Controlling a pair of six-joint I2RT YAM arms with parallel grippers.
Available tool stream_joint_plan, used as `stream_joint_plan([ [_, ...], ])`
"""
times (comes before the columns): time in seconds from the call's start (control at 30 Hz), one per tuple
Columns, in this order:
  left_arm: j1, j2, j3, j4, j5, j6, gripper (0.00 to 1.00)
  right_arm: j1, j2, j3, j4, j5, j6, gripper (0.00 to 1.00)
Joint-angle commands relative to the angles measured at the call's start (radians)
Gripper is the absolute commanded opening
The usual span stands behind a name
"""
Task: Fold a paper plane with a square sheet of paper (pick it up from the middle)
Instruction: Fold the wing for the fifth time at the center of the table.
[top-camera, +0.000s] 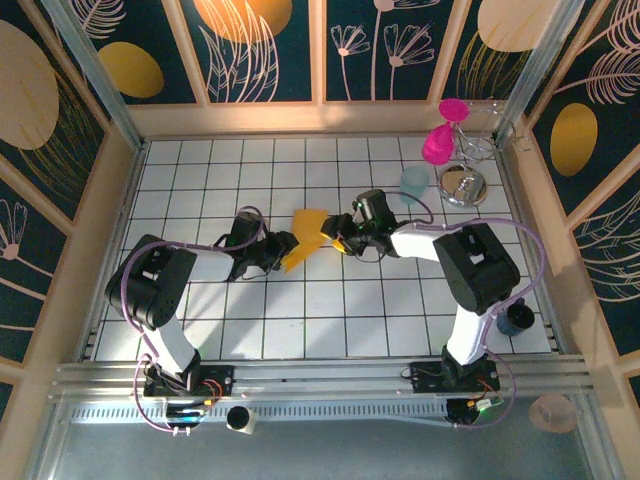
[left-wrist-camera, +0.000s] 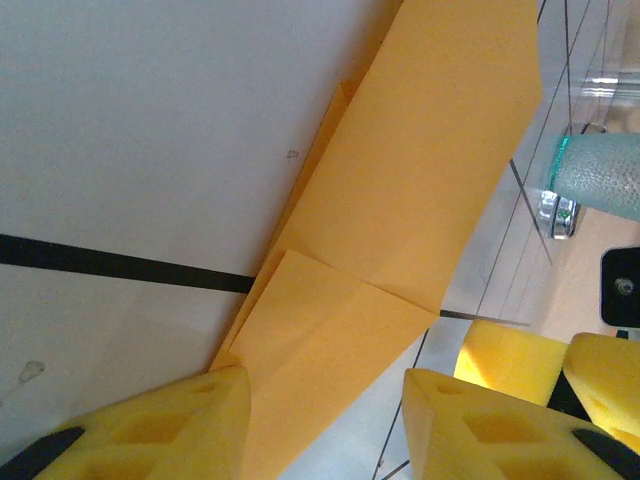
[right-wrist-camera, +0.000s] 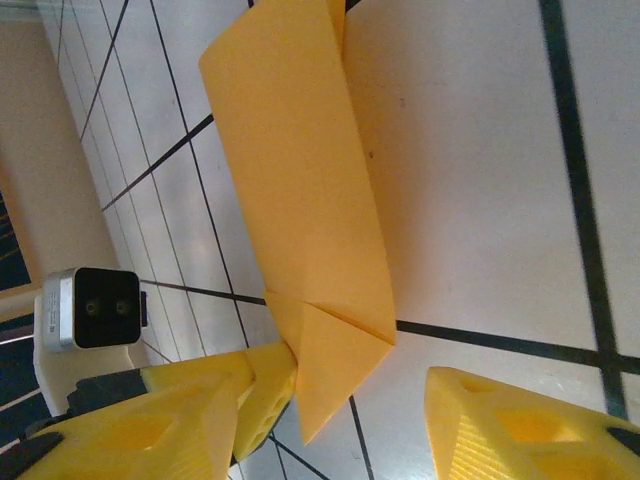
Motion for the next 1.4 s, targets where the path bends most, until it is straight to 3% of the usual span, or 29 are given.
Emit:
stream_joint_plan([
  [0.0,-0.001,0.027,-0.025,-0.062,0.030,-0.030,0.45,0.022,0.032,0.051,-0.034,-0.016,-0.015,0.51],
  [0.43,0.002,0.032,-0.009,-0.092,0.026,-0.011,0.45,0.030,0.086,0.099,-0.101,-0.004,-0.044,0.50],
  [0.7,0.003,0.029,-0.002,-0.097,0.027,-0.009,0.45,0.030,0.126,0.121,0.010,-0.109,-0.019,0.48],
  [0.97,0.004,0.011,0.016,-0.117,0.023,0.006,0.45,0.030,0.135,0.116,0.047,-0.126,-0.013,0.31],
  [1.17,0.003,-0.002,0.034,-0.134,0.021,0.022,0.45,0.030,0.149,0.126,0.031,-0.123,-0.026,0.25],
  [1.37,0.003,-0.025,0.070,-0.166,0.003,0.083,0.46,0.027,0.144,0.134,0.012,-0.091,-0.042,0.07],
])
